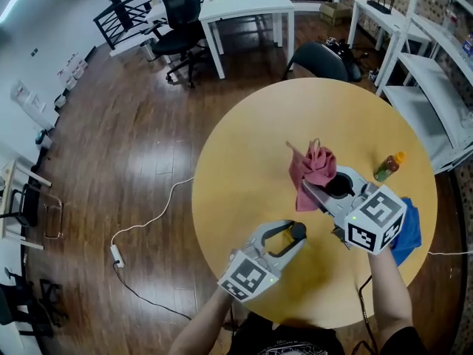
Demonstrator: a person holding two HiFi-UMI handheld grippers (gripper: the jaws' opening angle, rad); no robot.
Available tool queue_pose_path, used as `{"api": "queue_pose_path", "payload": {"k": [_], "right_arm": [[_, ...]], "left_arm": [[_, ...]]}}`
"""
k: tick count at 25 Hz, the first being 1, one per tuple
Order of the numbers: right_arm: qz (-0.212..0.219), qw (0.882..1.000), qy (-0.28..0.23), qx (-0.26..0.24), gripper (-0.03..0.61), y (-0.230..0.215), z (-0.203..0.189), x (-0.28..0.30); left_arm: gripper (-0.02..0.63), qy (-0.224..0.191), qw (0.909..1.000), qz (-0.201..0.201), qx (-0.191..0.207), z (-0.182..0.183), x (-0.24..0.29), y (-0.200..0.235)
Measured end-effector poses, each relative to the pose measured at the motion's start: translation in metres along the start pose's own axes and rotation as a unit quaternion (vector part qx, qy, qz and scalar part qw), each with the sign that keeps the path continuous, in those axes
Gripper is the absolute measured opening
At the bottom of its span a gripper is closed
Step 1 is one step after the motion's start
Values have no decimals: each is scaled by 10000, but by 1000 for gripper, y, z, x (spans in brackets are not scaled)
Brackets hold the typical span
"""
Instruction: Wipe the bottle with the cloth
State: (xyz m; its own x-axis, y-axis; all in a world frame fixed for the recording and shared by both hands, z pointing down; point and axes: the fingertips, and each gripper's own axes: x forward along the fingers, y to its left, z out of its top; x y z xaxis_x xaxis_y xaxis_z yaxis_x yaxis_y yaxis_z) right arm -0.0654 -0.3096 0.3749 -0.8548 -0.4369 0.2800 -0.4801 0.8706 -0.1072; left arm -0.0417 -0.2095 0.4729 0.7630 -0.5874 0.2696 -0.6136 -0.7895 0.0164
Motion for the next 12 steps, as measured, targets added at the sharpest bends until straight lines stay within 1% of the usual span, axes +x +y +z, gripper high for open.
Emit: {"api": "queue_pose_path", "payload": {"k": [3, 6, 10, 12], "right_arm": [[-318, 9976, -575, -203, 100, 26, 37, -40], [-481, 9950, -848, -203, 100, 57, 53, -66], [-480, 9946, -910, -119, 100, 96, 50, -78], [-424, 9953, -866, -57, 100, 111, 41, -79]], "left_arm": [[155, -27, 10000, -56, 18, 0, 2, -2], [155, -54, 9999, -117, 37, 2, 0, -4], [161, -94, 9998, -179, 21, 2, -2, -3], [187, -66, 9998, -209, 27, 0, -3, -3]]}}
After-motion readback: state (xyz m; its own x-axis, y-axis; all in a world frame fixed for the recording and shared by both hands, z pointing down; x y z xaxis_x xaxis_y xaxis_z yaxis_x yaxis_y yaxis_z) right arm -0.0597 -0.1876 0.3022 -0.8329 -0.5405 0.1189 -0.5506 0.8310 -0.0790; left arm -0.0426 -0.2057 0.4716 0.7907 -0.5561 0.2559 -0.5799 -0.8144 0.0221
